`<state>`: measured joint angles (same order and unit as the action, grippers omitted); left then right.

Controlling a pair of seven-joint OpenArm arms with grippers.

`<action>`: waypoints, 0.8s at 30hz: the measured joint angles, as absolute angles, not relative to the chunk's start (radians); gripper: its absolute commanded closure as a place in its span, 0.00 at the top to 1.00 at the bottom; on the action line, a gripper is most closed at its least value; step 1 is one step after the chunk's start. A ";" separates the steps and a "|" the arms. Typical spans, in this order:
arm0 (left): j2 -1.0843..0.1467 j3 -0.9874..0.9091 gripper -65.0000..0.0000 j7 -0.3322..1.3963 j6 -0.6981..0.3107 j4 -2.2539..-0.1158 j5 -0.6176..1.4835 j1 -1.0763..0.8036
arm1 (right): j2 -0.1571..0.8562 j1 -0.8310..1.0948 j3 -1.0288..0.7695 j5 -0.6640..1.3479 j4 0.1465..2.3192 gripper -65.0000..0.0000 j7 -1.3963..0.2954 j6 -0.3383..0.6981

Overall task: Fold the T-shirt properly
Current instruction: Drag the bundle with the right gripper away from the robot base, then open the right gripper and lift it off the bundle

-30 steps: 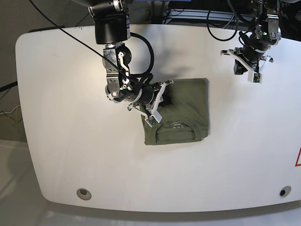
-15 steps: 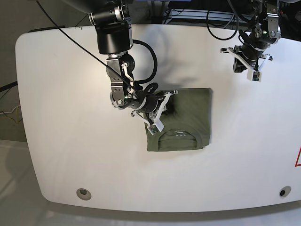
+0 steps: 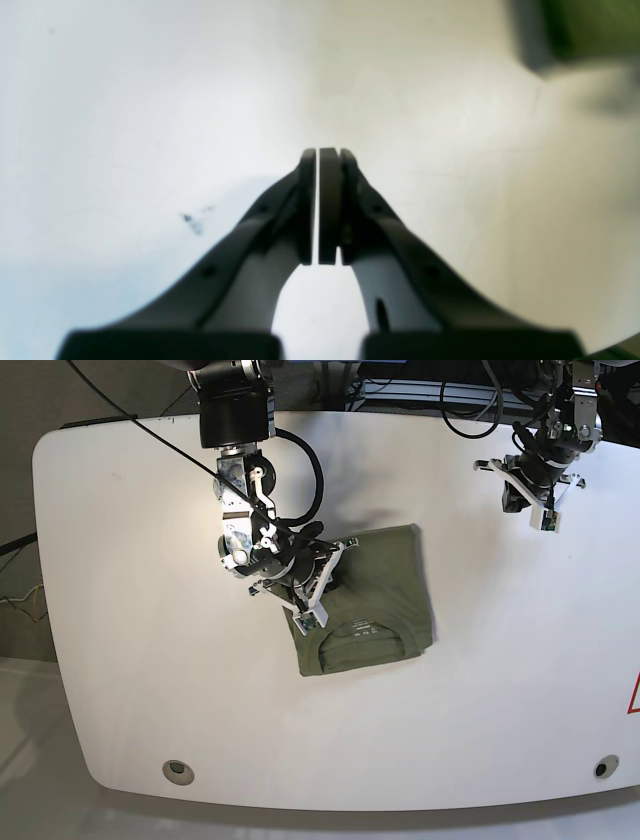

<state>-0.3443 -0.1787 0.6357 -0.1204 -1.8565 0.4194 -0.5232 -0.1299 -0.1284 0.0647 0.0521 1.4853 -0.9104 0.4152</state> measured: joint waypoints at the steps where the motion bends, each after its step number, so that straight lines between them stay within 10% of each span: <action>1: -0.343 -0.180 0.00 0.635 -0.120 -1.856 0.419 -0.523 | -0.130 -0.123 0.063 0.052 1.519 0.00 -0.926 0.414; 24: -0.342 -0.246 0.00 0.635 -0.128 -1.924 0.427 -0.584 | -0.087 -0.072 -0.011 0.072 1.913 0.00 -1.137 0.403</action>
